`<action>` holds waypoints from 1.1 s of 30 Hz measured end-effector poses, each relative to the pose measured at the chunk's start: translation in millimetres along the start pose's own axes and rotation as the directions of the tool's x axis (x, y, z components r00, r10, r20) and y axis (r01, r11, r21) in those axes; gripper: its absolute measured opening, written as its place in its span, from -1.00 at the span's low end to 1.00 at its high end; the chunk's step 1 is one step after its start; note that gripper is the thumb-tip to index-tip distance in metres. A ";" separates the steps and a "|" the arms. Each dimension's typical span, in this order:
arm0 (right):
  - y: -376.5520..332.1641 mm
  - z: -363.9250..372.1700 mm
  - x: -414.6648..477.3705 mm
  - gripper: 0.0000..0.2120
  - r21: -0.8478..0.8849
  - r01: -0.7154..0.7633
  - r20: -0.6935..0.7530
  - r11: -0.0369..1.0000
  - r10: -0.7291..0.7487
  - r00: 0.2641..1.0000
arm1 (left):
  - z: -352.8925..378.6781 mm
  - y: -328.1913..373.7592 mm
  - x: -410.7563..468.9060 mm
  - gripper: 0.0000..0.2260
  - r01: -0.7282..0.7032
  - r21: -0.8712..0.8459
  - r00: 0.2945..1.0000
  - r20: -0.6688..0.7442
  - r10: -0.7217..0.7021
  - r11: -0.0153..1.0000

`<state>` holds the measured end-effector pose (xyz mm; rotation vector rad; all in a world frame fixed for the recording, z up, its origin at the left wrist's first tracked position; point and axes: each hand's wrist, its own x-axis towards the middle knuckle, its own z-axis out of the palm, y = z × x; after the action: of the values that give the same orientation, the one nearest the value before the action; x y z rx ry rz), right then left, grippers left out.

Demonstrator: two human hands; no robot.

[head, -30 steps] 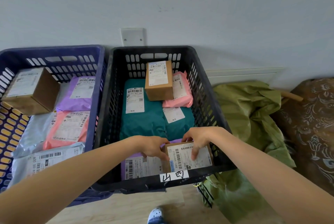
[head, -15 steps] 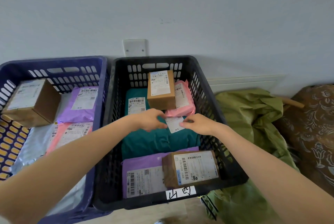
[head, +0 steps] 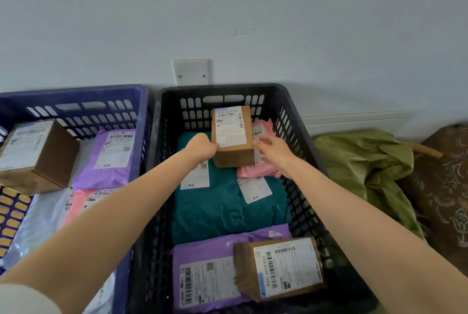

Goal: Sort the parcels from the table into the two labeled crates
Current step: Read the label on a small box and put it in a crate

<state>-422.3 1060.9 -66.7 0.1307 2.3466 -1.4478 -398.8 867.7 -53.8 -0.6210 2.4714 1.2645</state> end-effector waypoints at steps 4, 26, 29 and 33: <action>-8.4 7.5 16.9 -0.48 0.015 -0.013 0.052 1.000 0.012 0.999 | -1.6 -1.3 13.1 -0.59 0.075 -0.163 0.989 0.135 -0.053 0.984; -18.8 -32.2 -51.5 -0.22 0.159 -0.024 0.291 0.987 -0.024 0.956 | -16.4 -1.2 -55.2 -0.44 0.014 -0.361 0.979 0.195 0.061 0.932; -8.4 -36.9 -71.1 -0.20 0.132 -0.038 0.294 0.991 -0.003 0.956 | -7.1 -7.6 -79.8 -0.31 0.009 -0.380 0.965 0.245 0.091 0.925; 8.6 -34.3 -94.2 -0.14 0.058 -0.059 0.279 0.997 0.041 0.959 | 13.7 -16.2 -105.3 -0.24 0.036 -0.386 0.949 0.301 0.090 0.922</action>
<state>-342.1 1106.2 -26.1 0.0028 2.0566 -1.4191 -298.9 895.9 -26.1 -0.4302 1.9913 1.7361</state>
